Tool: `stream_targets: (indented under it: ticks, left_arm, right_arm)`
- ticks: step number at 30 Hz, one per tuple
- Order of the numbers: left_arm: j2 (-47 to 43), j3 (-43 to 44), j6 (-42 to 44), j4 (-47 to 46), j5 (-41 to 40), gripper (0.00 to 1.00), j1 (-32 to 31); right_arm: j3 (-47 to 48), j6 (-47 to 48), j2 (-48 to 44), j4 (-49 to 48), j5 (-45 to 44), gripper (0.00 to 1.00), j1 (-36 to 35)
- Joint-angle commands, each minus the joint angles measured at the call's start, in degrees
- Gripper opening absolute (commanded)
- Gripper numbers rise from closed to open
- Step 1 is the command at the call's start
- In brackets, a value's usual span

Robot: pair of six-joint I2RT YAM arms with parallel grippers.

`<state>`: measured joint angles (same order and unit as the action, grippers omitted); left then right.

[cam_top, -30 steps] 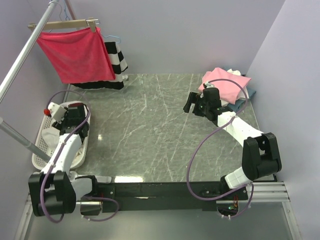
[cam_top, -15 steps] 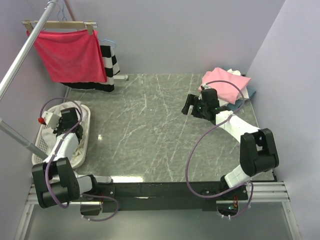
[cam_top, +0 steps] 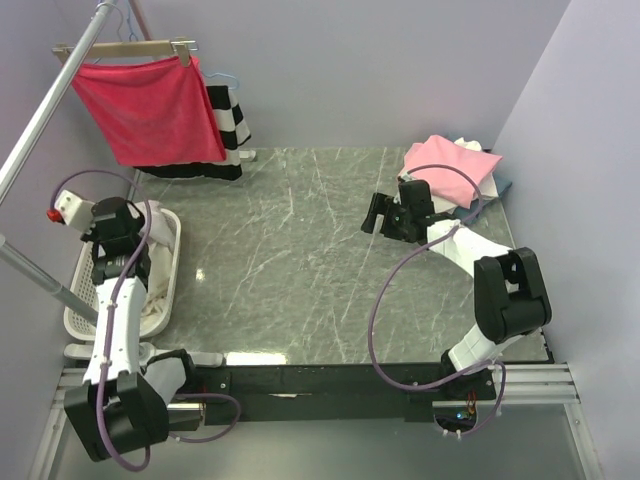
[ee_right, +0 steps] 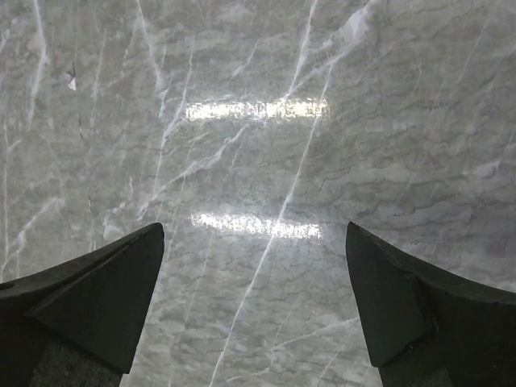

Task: Fold and stack the t-shirts
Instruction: Grab crumpled tshirt from bin with the left arm, then move the tshirt to the center of the board

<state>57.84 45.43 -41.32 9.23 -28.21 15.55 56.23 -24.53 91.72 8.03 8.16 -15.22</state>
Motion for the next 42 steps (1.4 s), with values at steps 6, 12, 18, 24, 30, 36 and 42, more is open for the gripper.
stream_targets:
  ticks: [6, 12, 18, 24, 30, 36, 42]
  left_arm:
    - [-5.99, 2.20, 3.87, -3.68, 12.97, 0.01, 0.27]
    - [-1.43, 12.10, 4.57, -10.29, 38.04, 0.01, -3.48]
    - [5.96, 27.15, 11.79, -4.75, 35.50, 0.01, -20.79]
    - [10.09, 31.81, 13.37, -6.25, 36.01, 0.01, -30.57]
    - [15.54, 43.66, 18.29, -3.26, 36.39, 0.01, -39.00]
    - [18.35, 54.56, 17.85, -1.42, 40.77, 0.01, -40.07]
    - [20.47, 51.36, 17.68, -0.44, 45.18, 0.01, -42.27]
  right_arm:
    - [1.96, 0.10, 1.27, -2.14, 0.63, 1.00, 0.11]
    - [2.13, 0.01, 0.83, -1.71, -2.08, 1.00, 0.11]
    - [0.20, -1.48, -6.11, -3.02, -3.07, 1.00, 0.11]
    - [-1.91, -2.01, -13.32, -3.64, -3.42, 1.00, 0.11]
    - [-2.97, -1.13, -15.70, -3.90, -5.88, 1.00, 0.11]
    - [-2.88, -0.60, -13.77, -4.69, -5.96, 1.00, 0.28]
    - [-2.52, -0.69, -13.67, -3.11, -9.99, 1.00, 0.19]
